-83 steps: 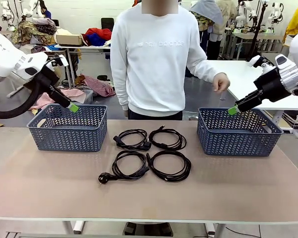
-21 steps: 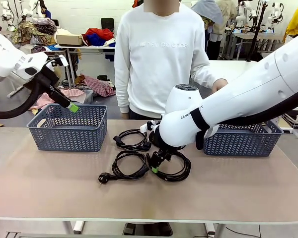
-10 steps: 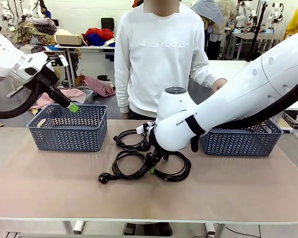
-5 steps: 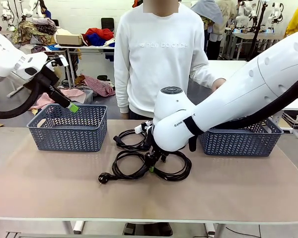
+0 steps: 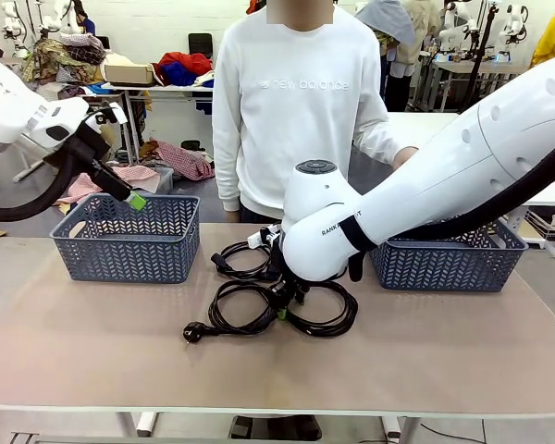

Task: Organize the cables according to human instructions.
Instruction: Pick up a bundle of cables and place it in the basket indicated by the human.

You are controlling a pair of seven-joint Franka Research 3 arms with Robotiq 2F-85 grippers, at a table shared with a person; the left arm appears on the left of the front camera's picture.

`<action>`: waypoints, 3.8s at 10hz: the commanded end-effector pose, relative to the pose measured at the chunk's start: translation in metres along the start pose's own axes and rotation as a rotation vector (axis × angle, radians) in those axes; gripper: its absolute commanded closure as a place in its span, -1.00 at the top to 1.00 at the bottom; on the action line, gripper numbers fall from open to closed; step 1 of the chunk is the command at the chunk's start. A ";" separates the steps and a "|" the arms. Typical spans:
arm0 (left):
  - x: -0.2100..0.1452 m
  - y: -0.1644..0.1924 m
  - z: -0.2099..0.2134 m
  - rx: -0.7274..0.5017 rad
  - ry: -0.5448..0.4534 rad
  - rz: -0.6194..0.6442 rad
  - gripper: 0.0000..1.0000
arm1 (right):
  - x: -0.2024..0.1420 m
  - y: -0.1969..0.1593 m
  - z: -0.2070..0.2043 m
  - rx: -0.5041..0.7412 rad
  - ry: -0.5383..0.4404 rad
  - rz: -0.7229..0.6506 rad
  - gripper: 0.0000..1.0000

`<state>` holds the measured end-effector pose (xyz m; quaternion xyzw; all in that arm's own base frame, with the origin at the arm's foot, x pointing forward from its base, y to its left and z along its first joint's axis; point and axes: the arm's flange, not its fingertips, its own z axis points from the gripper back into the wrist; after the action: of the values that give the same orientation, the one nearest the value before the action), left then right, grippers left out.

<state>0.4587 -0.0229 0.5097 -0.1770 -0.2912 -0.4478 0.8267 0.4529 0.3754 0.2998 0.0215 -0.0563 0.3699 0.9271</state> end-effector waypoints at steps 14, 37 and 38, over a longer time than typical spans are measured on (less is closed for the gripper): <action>-0.002 0.000 0.000 -0.014 -0.032 -0.012 1.00 | -0.004 0.010 -0.002 0.018 0.013 -0.061 -1.00; -0.002 0.000 0.000 -0.014 -0.032 -0.012 1.00 | -0.089 -0.114 0.245 0.160 0.123 0.724 -1.00; -0.002 0.000 0.000 -0.014 -0.032 -0.012 1.00 | -0.091 -0.124 0.250 0.173 0.115 0.735 -1.00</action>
<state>0.4587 -0.0224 0.5096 -0.1771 -0.2908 -0.4475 0.8269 0.4466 0.2069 0.5308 0.0510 0.0219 0.6678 0.7423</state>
